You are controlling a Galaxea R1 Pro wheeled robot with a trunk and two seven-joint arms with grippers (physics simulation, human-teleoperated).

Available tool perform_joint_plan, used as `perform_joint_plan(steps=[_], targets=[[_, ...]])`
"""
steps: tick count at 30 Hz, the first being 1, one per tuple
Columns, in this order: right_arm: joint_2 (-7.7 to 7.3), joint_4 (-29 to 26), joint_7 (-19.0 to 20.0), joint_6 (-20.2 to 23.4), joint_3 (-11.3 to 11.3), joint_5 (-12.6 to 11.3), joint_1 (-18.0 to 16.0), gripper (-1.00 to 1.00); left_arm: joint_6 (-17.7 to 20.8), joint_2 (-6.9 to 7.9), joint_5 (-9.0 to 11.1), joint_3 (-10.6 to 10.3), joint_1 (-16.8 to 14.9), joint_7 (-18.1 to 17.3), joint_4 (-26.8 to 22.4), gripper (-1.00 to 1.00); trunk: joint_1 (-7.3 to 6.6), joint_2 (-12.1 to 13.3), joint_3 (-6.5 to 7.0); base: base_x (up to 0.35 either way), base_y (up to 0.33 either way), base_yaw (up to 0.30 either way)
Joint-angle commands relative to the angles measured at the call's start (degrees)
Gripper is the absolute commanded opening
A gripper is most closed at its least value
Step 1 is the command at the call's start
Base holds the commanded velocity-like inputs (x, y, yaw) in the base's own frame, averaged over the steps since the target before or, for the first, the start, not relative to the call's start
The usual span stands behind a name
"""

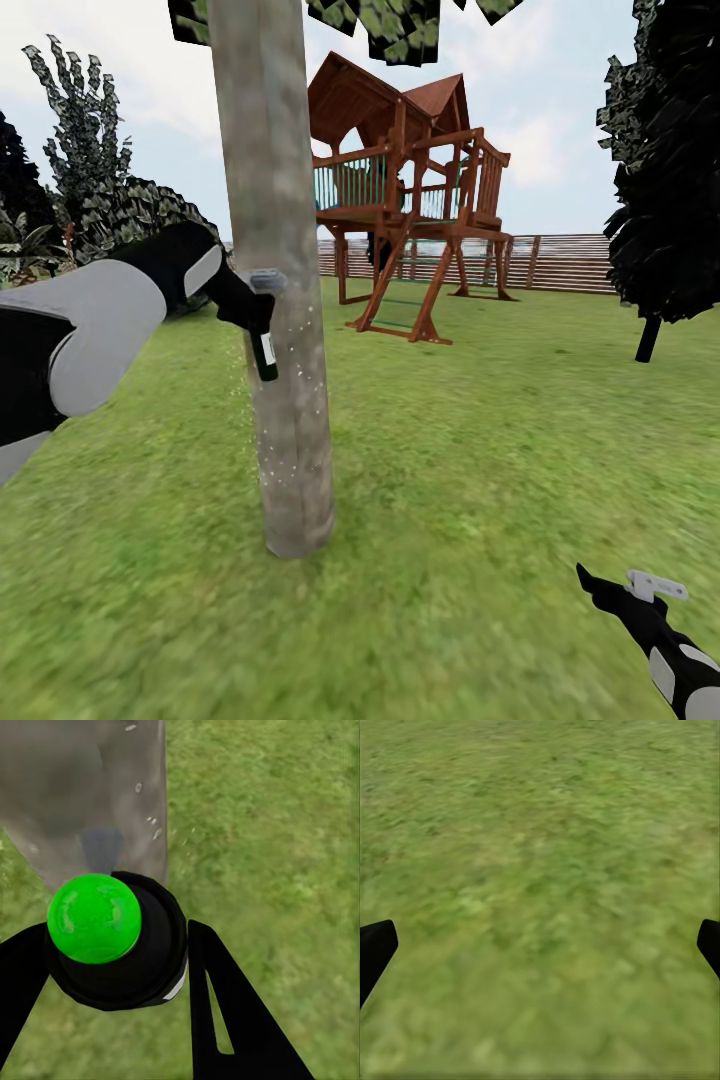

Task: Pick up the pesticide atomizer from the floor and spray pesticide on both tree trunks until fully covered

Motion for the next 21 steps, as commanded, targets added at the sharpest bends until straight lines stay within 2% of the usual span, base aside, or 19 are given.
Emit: perform_joint_plan(steps=[1,7,9,10,12,14,21], targets=[[0.0,0.0,0.0,0.0,0.0,0.0,0.0,1.0,0.0,0.0,0.0,0.0,0.0,0.0,0.0,-1.0,0.0,0.0,0.0,0.0,0.0,0.0],[0.0,0.0,0.0,0.0,0.0,0.0,0.0,1.0,0.0,0.04,0.0,-0.2,0.6,0.0,0.1,-1.0,0.0,0.0,0.0,0.0,0.0,0.0],[0.0,0.0,0.0,0.0,0.0,0.0,0.0,1.0,-0.1,0.07,0.0,-0.2,3.1,0.0,0.2,-1.0,0.0,0.0,0.0,0.0,0.0,0.0],[0.0,0.0,0.0,0.0,0.0,0.0,0.0,1.0,-0.1,0.51,0.0,-0.2,5.1,0.0,0.2,-1.0,0.0,0.0,0.0,0.0,0.0,0.0],[0.0,0.0,0.0,0.0,0.0,0.0,0.0,1.0,-0.2,1.65,0.0,-0.3,6.8,0.0,0.2,-1.0,0.0,0.0,0.0,0.0,0.0,0.0],[0.0,0.0,0.0,0.0,0.0,0.0,0.0,1.0,-0.3,2.13,0.0,-0.3,8.5,0.0,0.2,-1.0,0.0,0.0,0.0,0.0,0.0,0.0],[0.0,0.0,0.0,0.0,0.0,0.0,0.0,1.0,-0.6,2.28,-0.1,-0.3,15.1,0.1,0.1,-1.0,0.0,0.0,0.0,0.0,0.0,0.0]])
